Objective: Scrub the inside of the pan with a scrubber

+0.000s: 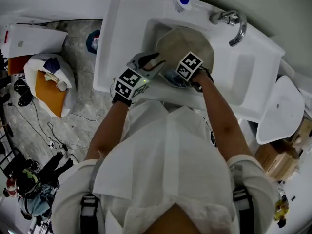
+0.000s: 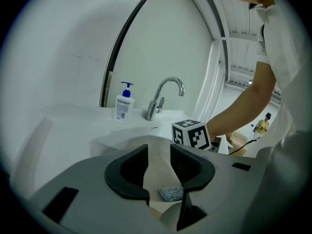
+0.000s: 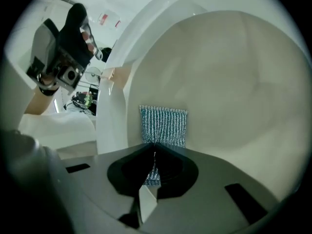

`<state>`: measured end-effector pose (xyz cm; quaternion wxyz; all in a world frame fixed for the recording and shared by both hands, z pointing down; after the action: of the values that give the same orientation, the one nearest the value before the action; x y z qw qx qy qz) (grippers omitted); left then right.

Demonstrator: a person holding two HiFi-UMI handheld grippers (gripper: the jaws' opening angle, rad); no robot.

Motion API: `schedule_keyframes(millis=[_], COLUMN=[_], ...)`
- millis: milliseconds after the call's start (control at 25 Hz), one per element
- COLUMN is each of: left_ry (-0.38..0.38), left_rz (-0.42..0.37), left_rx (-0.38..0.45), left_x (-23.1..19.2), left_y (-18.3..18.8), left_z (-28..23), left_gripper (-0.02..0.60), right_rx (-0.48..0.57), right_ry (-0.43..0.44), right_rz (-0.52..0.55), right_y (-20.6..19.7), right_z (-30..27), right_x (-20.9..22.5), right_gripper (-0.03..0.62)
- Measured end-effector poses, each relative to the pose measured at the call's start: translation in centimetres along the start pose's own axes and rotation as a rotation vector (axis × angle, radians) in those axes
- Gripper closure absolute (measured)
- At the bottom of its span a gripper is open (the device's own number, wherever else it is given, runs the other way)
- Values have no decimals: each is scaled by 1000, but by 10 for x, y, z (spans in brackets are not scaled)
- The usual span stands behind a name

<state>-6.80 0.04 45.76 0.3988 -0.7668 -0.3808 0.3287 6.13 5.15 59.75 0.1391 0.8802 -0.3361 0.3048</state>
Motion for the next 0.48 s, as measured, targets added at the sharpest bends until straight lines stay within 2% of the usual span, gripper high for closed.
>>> schedule_keyframes(millis=[120,240,320,480], left_ry=[2,6,8,6], left_rz=[0,3,4,5], left_rx=[-1,-2,0,1], left_x=[-1,-2,-3,-4], left_y=[0,0,0,-1], left_z=[0,0,0,0], left_gripper=[431,431,431,431], right_rx=[104,126,83,-65], right_ry=[33,35,31,-37], right_rz=[-30,-42,-33,15], right_y=[23,30,22,-6], right_z=[-3,-3,-3,0], right_x=[-8,-9,-6,7], right_gripper=[579,579,579,579])
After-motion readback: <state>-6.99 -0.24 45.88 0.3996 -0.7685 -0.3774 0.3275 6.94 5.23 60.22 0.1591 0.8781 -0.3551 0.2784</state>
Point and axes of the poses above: the fingertips, and each gripper's own axes: z backward along the fingers, x to its right, y out of its top, the point moved 6 cm from there along z, backward along the fingers, and after that the axes turned 3 degrees about -z, right-handed, at the moved point
